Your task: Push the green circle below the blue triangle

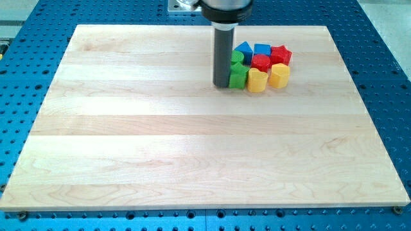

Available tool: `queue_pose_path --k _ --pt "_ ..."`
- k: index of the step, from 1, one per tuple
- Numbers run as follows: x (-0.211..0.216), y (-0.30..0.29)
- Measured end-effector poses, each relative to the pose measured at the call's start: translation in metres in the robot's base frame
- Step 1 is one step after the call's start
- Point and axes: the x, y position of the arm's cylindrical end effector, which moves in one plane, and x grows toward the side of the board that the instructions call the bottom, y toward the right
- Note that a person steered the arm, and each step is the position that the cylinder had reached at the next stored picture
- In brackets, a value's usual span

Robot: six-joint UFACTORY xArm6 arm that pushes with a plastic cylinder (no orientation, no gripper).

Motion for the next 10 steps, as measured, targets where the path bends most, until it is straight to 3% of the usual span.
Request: queue_pose_path --k 2,5,6,7,9,10 --pt "0.001 -0.002" --pt "0.039 -0.212" --pt "0.039 -0.229" --pt "0.013 -0.22" --pt "-0.029 -0.131" --pt "-0.029 -0.102"
